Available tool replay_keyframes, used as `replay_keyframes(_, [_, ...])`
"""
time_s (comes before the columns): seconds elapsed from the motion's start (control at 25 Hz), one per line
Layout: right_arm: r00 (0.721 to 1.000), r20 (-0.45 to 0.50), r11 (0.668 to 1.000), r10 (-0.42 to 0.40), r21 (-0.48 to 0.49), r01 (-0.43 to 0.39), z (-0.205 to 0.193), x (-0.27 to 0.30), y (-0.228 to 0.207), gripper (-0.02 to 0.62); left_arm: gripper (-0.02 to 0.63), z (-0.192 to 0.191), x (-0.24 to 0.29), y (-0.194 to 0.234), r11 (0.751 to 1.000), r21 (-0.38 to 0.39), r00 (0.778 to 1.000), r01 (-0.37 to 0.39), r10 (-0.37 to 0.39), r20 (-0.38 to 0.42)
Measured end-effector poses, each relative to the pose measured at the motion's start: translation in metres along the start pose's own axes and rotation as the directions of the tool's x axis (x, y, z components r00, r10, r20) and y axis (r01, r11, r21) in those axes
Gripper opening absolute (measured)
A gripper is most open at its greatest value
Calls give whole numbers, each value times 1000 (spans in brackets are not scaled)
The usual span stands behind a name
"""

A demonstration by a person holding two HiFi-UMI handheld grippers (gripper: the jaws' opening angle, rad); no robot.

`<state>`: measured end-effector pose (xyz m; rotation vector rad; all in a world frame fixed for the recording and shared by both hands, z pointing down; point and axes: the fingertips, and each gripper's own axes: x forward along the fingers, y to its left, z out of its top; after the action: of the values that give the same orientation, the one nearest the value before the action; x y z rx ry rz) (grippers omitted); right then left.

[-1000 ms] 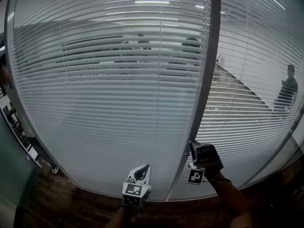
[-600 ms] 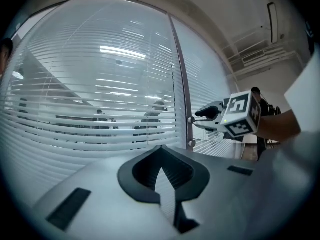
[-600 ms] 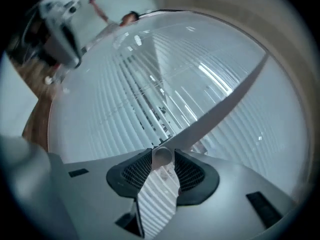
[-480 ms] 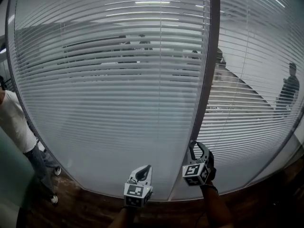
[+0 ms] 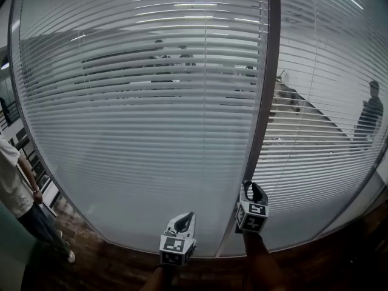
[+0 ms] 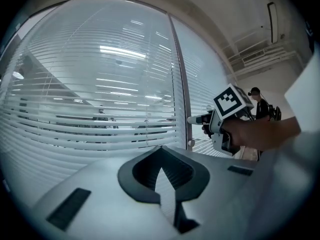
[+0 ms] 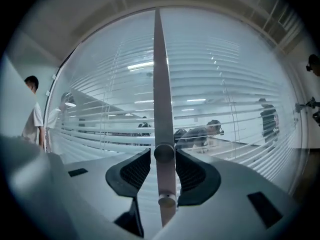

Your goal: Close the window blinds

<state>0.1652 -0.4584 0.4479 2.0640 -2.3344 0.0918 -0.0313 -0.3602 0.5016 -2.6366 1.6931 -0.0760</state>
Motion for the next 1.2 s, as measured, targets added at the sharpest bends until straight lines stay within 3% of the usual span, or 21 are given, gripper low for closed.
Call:
replay_keyframes(0.16, [1000,9,999,-24,44,24,-1,6,-4,138,0,0,-3,-1,1000,-24,999,0,-1,-52])
replay_keyframes(0.4, [1000,22,999,1,51,-2,-4,8,-5,127,1,1,-5,3,1000,-26,999,-10,8,-53])
replay_keyframes(0.56, [999,41,995,6,-100,-2,0,7,-3,127,2,-2,-3,3,999,-35,998,-8,6,-58])
replay_keyframes(0.68, [999,46,962,10,-272,3,0,7,2,127,1,-3,-2,3,999,-35,998,-2,0,-61])
replay_keyframes(0.84, [1000,23,875,11,-484,2,2,6,8,127,2,-3,-1,5,1000,-27,998,3,-5,-65])
replay_keyframes(0.92, [1000,21,814,7,-581,7,-1,7,9,127,2,-5,-2,6,1000,-26,997,4,-6,-71])
replay_keyframes(1.08, [1000,19,656,-19,-754,27,-7,8,11,127,2,-7,-4,6,1000,-15,997,12,-13,-79])
replay_keyframes(1.2, [999,32,515,-36,-856,46,-4,4,11,127,2,-3,-4,3,1000,-20,997,17,-18,-74])
